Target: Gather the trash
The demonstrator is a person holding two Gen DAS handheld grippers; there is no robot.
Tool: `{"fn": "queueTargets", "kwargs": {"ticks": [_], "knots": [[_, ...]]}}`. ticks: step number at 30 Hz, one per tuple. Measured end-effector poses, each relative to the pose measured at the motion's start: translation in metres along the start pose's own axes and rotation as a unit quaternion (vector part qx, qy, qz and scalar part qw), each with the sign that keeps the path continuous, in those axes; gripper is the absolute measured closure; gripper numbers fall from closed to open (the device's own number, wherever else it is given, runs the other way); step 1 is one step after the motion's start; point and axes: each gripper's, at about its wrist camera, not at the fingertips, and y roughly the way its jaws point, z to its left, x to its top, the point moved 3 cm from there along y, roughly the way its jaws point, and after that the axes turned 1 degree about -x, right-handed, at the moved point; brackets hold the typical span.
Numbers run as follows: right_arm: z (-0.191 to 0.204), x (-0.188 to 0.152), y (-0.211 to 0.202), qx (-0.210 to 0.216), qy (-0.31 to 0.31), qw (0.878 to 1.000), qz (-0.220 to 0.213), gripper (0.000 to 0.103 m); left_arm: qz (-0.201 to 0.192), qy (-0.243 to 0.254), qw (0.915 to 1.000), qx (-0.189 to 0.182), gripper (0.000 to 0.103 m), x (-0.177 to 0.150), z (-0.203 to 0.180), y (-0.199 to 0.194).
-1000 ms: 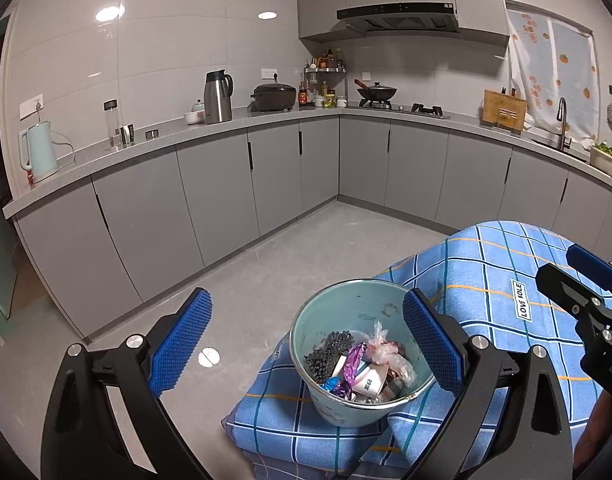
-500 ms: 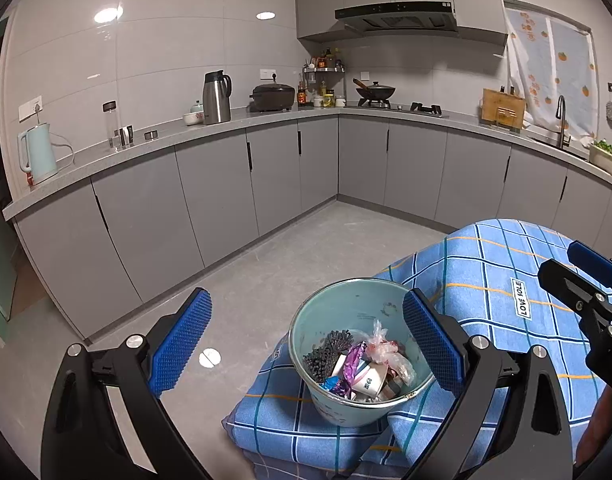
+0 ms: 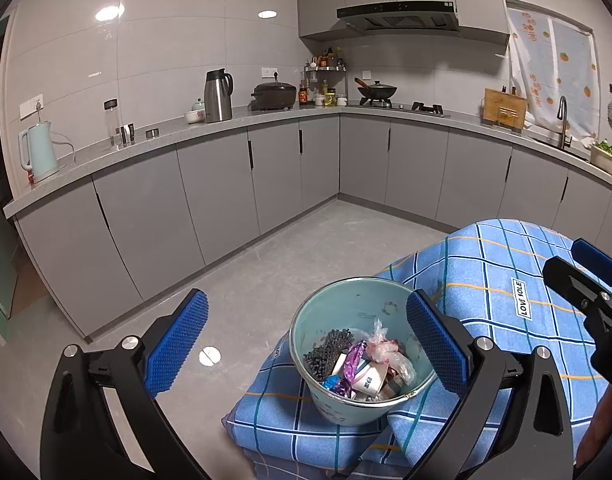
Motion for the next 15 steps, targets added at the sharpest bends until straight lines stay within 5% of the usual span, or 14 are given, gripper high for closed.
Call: {"fn": "queueTargets", "kwargs": {"ticks": [15], "knots": [[-0.0024, 0.0062, -0.009, -0.002, 0.001, 1.0, -0.013, 0.039, 0.003, 0.006, 0.9999, 0.013, 0.005, -0.0009, -0.0035, 0.0011]]}}
